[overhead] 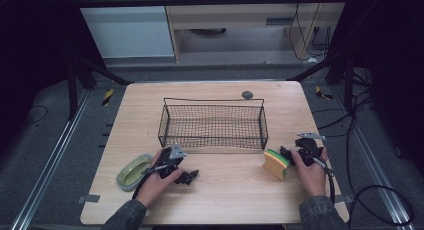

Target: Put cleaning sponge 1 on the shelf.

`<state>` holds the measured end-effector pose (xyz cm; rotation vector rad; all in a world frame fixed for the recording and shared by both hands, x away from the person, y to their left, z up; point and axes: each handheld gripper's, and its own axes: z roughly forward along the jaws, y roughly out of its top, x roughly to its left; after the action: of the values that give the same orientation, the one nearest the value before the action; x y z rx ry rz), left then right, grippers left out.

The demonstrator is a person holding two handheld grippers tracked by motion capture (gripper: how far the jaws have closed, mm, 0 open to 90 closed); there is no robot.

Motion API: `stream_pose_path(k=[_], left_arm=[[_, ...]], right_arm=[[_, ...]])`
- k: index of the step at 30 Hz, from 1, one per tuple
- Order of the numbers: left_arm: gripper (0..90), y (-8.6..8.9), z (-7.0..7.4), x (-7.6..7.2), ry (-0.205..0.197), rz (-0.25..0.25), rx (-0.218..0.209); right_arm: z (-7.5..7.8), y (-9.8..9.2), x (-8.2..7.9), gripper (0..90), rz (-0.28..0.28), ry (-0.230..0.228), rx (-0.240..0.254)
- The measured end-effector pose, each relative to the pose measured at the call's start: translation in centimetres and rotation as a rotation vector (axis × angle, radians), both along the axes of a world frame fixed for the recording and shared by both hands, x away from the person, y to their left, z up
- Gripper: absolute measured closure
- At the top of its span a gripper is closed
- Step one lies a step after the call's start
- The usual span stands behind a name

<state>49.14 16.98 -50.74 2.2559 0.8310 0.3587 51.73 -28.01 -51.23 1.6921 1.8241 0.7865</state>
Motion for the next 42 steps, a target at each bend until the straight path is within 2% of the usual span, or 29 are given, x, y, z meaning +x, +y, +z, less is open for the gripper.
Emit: stream_pose_path(k=[3, 4, 5, 9, 13, 14, 15, 16, 17, 18, 20, 21, 22, 27, 31, 34, 36, 39, 41, 42], left_arm=[[3.0, 0.0, 0.2, -0.1, 0.007, -0.013, 0.007], [2.8, 0.1, 0.7, -0.4, 0.017, -0.026, -0.011], [2.7, 0.1, 0.7, -0.4, 0.017, -0.026, -0.011], [2.6, 0.4, 2.3, -1.2, -0.034, -0.032, -0.03], [3.0, 0.7, 3.3, -1.4, -0.044, -0.036, -0.023], [3.0, 1.0, 4.4, -1.5, -0.049, -0.05, 0.003], [3.0, 1.0, 4.4, -1.5, -0.049, -0.05, 0.003], [3.1, 1.5, 5.5, -1.4, -0.054, -0.05, 0.039], [3.1, 1.5, 5.5, -1.4, -0.054, -0.05, 0.039], [3.2, 2.1, 6.7, -1.2, -0.046, -0.04, 0.063], [3.8, 2.9, 7.6, -1.1, -0.036, -0.029, 0.086], [4.2, 2.9, 7.6, -1.1, -0.036, -0.029, 0.086], [4.3, 3.8, 8.4, -1.2, -0.029, -0.011, 0.103], [4.1, 6.5, 9.6, -1.5, 0.017, 0.067, 0.153], [4.2, 8.0, 10.6, -1.9, 0.022, 0.103, 0.197], [4.0, 8.7, 11.3, -2.0, 0.044, 0.098, 0.215], [4.5, 9.1, 11.7, -2.0, 0.048, 0.082, 0.243], [5.4, 9.6, 12.2, -2.0, 0.08, 0.051, 0.293], [8.8, 9.8, 12.3, -1.9, 0.077, 0.048, 0.309], [9.8, 10.3, 12.6, -1.8, 0.096, 0.055, 0.331]], right_arm=[[0.0, 0.0, 0.0, 0.4, 0.0, 0.0, 0.0], [0.0, 0.0, 0.0, 0.4, 0.0, 0.0, 0.0], [0.0, 0.0, 0.0, 0.4, 0.0, 0.0, 0.0], [0.0, 0.0, 0.0, 0.5, -0.003, 0.001, 0.003], [0.0, 0.0, -0.1, 0.6, -0.002, 0.0, 0.003], [0.0, 0.1, -0.1, 0.7, 0.0, -0.001, 0.002], [0.0, 0.0, -0.1, 0.7, 0.001, -0.001, 0.001], [0.0, 0.0, -0.1, 0.7, 0.001, -0.001, 0.001], [0.0, 0.0, -0.1, 0.7, 0.001, -0.001, 0.001], [0.0, 0.0, -0.1, 0.7, 0.002, -0.001, 0.002], [0.0, 0.0, -0.1, 0.8, 0.01, -0.001, 0.002], [0.0, 0.0, -0.1, 0.8, 0.01, -0.001, 0.002], [0.0, -0.1, -0.1, 0.8, 0.015, -0.001, 0.002], [0.0, -0.3, 0.0, 0.8, 0.041, -0.001, -0.006], [0.0, -0.4, 0.0, 0.8, 0.06, -0.001, -0.005], [0.0, -0.5, -0.1, 1.0, 0.072, -0.003, -0.009], [0.0, -0.5, -0.3, 1.0, 0.071, -0.004, -0.009], [0.0, -0.5, -0.5, 1.0, 0.071, -0.003, -0.011], [0.0, -0.4, -0.5, 0.9, 0.065, -0.003, -0.006], [0.0, -0.4, -0.5, 0.9, 0.065, -0.003, -0.006]])
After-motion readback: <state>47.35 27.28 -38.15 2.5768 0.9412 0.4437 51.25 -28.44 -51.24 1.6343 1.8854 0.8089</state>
